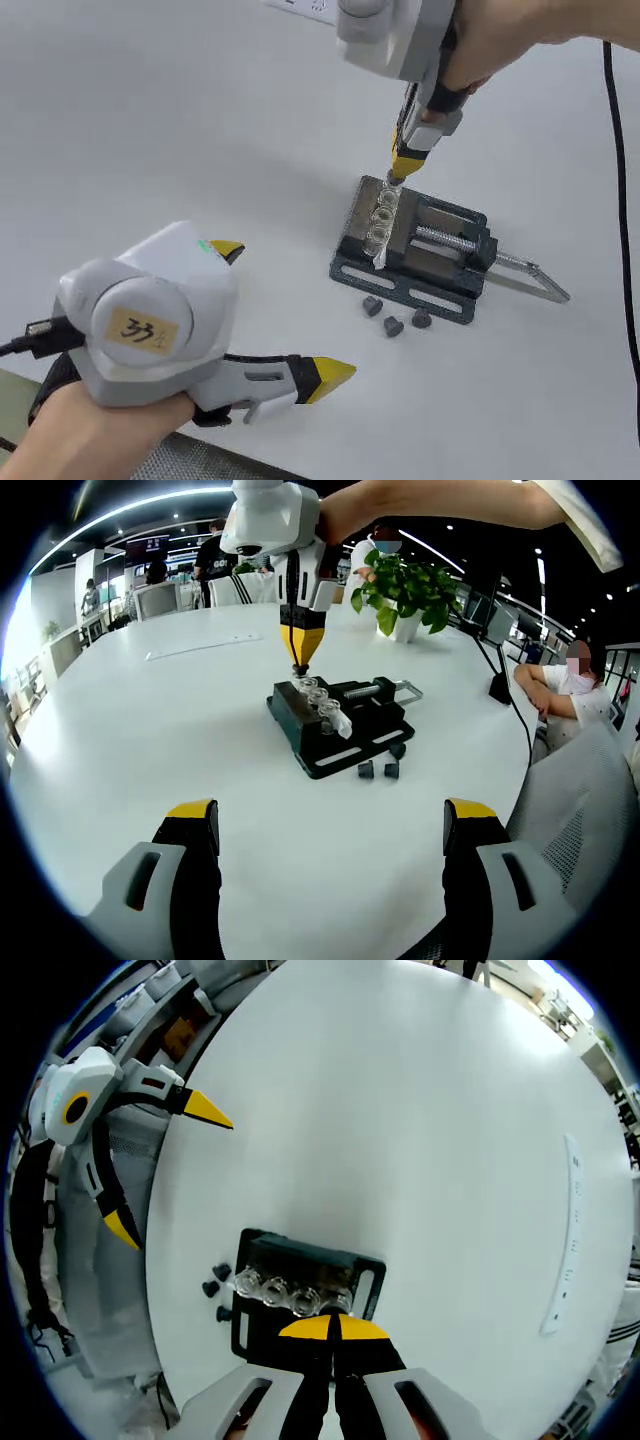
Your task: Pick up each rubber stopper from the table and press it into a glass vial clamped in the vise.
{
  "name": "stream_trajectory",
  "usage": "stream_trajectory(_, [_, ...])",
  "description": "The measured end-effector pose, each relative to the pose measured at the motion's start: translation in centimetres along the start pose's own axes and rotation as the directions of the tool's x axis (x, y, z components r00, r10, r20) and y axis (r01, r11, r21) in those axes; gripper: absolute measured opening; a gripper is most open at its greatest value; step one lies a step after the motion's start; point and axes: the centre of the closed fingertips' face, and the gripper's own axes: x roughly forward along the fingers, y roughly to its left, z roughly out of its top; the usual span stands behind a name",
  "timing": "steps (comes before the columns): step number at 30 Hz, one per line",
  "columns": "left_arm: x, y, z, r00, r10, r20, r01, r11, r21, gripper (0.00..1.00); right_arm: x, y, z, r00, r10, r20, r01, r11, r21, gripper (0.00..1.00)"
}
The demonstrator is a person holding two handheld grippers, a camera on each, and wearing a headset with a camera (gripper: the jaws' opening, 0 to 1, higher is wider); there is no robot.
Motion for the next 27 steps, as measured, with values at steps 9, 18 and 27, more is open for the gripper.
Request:
stream_trajectory(9, [-0.7, 0.2, 0.8, 0.9998, 0.015, 0.012, -0.015, 1.0, 0.0, 0.92, -0.2, -0.8, -0.3, 0.9999, -0.006, 0.015, 0.006, 1.0, 0.012, 0.0])
stream_trajectory(18, [-1.1, 0.5, 0.7, 0.9996, 0.028, 0.007, -0.028, 1.0, 0.007, 0.92, -0.3, -0.2, -0.5, 0.9988, -0.002, 0.048, 0.001, 1.0, 0.029, 0.0])
stream_trajectory(27, [-1.3, 0.7, 1.1, 0.9993, 0.034, 0.014, -0.034, 0.999, 0.01, 0.91, -0.3, -0.3, -0.4, 0.9976, -0.007, 0.07, 0.005, 0.999, 0.036, 0.0])
